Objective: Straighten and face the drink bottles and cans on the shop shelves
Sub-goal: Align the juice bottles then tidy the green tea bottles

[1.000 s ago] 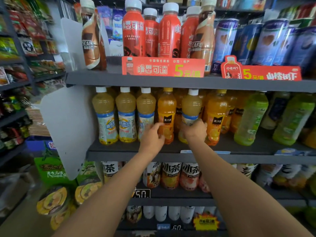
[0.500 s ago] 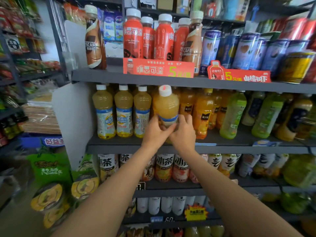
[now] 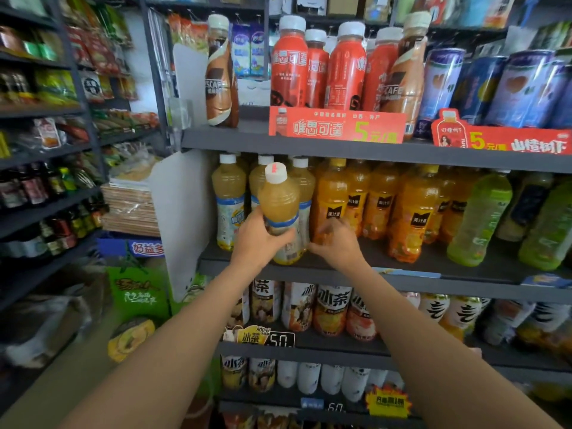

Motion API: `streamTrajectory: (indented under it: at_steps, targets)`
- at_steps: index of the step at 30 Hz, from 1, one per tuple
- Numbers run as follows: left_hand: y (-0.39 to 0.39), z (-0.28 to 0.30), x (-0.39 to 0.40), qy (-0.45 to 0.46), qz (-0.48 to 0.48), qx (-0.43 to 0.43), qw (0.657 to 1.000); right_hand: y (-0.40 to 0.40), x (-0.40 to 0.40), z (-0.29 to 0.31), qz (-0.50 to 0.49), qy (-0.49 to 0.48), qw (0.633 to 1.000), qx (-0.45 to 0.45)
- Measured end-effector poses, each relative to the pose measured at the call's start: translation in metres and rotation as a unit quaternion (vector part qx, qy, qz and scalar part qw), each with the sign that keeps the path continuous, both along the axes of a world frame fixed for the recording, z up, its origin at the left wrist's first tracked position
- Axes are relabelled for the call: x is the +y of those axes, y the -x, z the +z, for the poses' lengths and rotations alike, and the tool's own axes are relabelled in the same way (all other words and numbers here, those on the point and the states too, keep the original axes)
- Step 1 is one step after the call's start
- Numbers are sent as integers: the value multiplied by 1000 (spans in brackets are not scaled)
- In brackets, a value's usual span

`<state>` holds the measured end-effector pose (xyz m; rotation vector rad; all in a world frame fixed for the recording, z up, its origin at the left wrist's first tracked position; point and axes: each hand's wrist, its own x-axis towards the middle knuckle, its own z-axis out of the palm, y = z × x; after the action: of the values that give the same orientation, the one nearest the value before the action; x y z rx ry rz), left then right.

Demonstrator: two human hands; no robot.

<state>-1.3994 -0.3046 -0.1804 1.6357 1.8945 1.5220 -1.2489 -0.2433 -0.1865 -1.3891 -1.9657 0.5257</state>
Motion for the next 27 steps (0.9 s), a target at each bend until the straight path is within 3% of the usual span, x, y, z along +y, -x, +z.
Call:
streamTrajectory:
  at_steps: [4,9,12,17,27]
  targets:
    - [7,6,3,6,34,-14,999,-5,5,0,-116,24,991,55]
    - [5,10,10,52,66,20,996,29,-7,6,60,45,997,24]
    - [2,11,13,67,75,35,994,39,-6,6,76,53,996,2]
    - [2,9,9,73,109,25,991,35,3,0,2,59,998,-2]
    - [20,10,1,73,108,33,991,61,15,4,-86,2,988,-129]
